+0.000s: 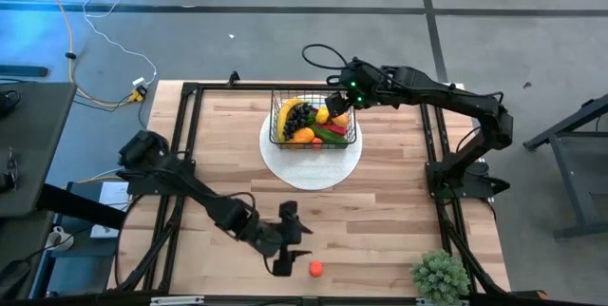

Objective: Build produce basket
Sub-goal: Put the orange into the black wire basket

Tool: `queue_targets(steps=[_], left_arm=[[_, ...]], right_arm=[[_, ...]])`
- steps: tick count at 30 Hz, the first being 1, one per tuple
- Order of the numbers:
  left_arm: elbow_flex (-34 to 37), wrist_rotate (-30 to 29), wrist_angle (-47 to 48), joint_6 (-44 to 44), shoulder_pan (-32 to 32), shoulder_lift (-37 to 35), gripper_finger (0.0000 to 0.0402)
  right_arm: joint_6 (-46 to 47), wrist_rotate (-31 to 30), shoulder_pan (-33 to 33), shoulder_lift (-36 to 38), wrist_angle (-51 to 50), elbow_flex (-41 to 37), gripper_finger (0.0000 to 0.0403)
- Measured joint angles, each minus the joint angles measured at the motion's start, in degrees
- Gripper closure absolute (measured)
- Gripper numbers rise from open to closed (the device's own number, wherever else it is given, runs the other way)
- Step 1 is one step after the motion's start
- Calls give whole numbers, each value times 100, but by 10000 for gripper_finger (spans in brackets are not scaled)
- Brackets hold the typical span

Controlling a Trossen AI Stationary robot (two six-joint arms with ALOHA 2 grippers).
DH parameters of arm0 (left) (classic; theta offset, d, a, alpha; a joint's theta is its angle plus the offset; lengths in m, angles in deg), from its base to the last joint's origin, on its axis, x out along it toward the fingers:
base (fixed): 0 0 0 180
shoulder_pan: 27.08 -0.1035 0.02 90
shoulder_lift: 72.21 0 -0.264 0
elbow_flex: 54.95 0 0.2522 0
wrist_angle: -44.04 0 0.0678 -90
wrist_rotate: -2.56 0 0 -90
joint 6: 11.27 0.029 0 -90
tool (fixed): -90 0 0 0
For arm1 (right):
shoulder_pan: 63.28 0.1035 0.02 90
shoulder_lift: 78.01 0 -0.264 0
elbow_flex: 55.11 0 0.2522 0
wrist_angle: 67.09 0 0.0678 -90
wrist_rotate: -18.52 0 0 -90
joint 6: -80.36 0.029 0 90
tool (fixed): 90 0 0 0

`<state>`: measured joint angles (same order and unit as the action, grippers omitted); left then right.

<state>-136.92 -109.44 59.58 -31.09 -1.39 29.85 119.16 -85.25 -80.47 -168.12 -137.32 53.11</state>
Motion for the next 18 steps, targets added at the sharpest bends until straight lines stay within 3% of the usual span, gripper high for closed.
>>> queue_targets(steps=[5,18], left_arm=[[0,163,-428,78,102,404,172],[-15,1421,-1464,803,-63,1182,172]], right_arm=[[67,-14,0,0,-7,0,149],[149,-14,0,0,7,0,149]])
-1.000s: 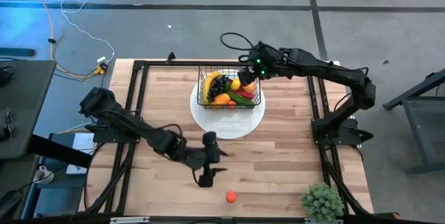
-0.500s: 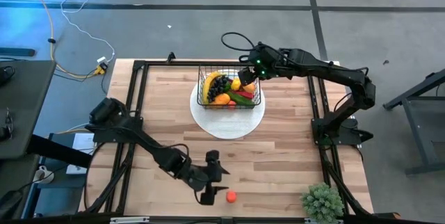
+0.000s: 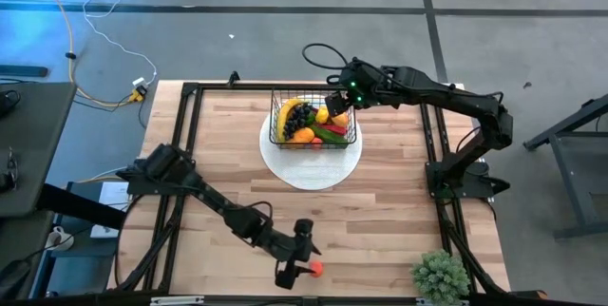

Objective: Build produce basket
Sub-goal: Put the orange into the black wire basket

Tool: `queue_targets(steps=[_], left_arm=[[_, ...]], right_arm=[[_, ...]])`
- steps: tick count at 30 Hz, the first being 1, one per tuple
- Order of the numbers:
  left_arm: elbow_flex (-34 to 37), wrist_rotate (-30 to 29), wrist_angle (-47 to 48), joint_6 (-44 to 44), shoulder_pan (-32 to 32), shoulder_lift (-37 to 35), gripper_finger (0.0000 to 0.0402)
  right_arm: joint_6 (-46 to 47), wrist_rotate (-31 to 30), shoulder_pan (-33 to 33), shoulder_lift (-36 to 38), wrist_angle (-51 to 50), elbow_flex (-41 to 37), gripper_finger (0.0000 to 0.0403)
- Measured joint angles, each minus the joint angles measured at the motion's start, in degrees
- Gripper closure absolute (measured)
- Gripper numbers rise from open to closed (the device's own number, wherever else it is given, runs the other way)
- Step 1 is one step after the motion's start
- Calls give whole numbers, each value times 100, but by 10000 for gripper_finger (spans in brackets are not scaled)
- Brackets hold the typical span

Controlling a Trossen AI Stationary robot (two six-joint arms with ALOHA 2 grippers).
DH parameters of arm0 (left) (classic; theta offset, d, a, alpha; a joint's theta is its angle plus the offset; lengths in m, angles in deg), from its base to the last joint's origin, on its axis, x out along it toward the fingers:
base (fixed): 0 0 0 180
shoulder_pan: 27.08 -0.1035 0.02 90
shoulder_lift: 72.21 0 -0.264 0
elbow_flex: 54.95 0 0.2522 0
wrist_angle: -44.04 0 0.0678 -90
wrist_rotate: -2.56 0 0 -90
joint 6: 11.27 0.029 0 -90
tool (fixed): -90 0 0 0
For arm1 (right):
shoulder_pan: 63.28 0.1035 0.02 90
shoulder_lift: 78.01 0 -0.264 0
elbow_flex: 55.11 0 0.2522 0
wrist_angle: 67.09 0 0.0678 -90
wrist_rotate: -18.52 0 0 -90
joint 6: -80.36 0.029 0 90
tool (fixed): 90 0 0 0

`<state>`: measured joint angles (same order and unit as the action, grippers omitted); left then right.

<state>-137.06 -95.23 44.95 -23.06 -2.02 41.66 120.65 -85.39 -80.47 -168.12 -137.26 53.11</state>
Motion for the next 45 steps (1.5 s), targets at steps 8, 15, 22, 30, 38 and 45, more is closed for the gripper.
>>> queue_targets(steps=[8,15,22,30,38,45], left_arm=[[9,310,-419,0,13,502,172],[11,308,-618,-15,9,798,172],[11,251,-814,-23,-2,1015,172],[13,268,-795,-117,-134,1022,181],[4,458,-587,-301,-302,1002,267],[17,887,-350,-435,-581,822,286]], right_arm=[[0,-162,0,0,-13,0,149],[24,-181,0,-2,-74,0,149],[26,-181,0,-2,-80,0,149],[37,-181,0,-2,-79,0,149],[24,-182,0,-2,-80,0,149],[-170,-338,0,-2,-94,0,149]])
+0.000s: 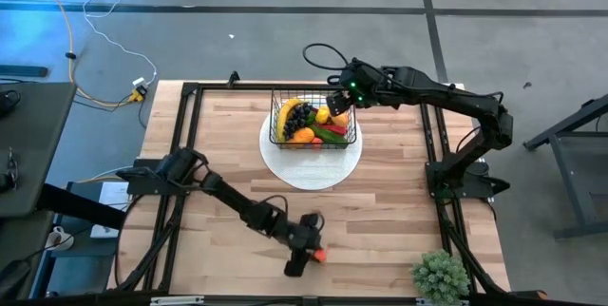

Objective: Build produce basket
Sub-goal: Put the orange into the black wire basket

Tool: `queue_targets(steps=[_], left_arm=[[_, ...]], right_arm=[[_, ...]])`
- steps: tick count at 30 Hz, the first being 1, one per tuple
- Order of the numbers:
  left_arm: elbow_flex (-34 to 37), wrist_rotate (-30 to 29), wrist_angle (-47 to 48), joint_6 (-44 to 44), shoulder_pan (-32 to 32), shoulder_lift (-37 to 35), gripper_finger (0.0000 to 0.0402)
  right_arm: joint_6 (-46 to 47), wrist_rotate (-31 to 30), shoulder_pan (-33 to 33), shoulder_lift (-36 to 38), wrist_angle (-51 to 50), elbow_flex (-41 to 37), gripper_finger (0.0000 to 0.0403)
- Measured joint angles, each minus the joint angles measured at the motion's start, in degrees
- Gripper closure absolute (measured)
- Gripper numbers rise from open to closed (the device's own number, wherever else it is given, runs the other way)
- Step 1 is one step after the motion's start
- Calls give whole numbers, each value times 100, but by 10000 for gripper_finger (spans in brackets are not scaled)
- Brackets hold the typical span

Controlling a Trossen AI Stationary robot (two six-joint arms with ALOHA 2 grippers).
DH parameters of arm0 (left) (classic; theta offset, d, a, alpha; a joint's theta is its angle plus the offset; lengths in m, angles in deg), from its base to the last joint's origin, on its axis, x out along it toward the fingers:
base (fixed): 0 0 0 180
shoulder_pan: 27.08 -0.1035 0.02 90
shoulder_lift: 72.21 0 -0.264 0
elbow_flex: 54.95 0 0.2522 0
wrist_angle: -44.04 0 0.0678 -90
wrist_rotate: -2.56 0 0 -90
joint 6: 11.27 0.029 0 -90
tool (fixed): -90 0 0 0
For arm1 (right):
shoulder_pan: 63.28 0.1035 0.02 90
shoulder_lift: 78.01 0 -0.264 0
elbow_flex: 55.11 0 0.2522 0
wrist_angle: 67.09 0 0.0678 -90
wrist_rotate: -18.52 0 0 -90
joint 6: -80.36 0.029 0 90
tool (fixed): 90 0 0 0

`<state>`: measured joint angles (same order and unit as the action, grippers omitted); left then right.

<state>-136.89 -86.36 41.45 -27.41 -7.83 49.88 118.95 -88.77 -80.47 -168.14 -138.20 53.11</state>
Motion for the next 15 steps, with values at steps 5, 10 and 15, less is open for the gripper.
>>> queue_targets(steps=[5,10,15], left_arm=[[-3,-139,475,402,-370,-438,286],[-2,-186,1060,902,-901,-877,286],[-4,-221,1376,1372,-1563,-1312,286]], right_arm=[[-85,-276,-20,62,-28,-2,149],[-112,-606,-61,246,6,-2,149],[-9,-775,-116,512,137,-2,149]])
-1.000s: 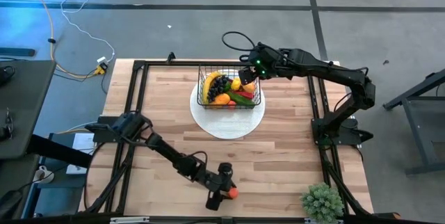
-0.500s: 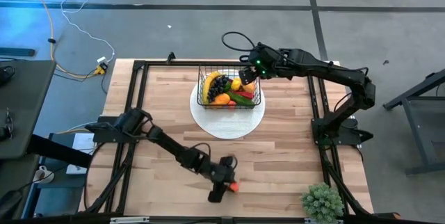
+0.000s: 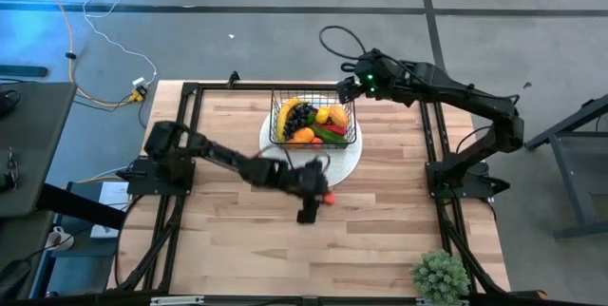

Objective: Build produce basket
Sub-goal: Put the orange into the black wire basket

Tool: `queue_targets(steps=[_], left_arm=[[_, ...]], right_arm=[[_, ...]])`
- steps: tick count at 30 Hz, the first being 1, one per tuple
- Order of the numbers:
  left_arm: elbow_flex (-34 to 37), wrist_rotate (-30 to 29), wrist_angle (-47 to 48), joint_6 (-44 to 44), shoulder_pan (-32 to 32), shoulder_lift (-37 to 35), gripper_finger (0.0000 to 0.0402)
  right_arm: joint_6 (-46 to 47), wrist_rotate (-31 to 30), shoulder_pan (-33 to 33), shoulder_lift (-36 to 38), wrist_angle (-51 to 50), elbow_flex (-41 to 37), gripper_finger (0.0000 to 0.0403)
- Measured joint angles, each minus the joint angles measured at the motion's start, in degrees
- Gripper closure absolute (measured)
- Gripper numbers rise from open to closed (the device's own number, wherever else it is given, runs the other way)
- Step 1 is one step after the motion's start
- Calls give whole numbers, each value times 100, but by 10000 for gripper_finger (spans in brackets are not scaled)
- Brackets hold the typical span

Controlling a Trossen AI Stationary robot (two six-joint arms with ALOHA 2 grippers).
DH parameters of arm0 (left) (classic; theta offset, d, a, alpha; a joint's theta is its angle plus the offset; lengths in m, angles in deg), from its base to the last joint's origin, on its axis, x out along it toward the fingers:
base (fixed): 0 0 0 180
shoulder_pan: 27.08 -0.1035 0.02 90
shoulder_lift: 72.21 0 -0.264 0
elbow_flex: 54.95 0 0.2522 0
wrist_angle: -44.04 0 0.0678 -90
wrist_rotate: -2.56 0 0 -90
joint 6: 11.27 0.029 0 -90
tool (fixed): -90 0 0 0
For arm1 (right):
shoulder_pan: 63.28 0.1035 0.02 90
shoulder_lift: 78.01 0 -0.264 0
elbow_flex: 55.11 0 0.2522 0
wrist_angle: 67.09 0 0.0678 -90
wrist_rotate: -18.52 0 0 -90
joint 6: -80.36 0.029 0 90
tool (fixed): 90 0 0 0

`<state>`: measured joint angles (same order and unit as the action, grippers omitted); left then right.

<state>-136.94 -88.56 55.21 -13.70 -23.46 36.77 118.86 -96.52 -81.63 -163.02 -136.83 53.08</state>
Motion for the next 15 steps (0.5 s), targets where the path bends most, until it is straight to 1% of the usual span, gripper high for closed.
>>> queue_targets(steps=[7,12,15], left_arm=[[0,2,175,487,-1073,-528,286],[0,69,253,754,-1796,-845,286],[0,95,242,897,-2168,-912,286]], right_arm=[[7,-192,-4,273,10,0,149],[37,-197,-4,296,0,0,149],[112,-203,-4,294,-5,0,149]])
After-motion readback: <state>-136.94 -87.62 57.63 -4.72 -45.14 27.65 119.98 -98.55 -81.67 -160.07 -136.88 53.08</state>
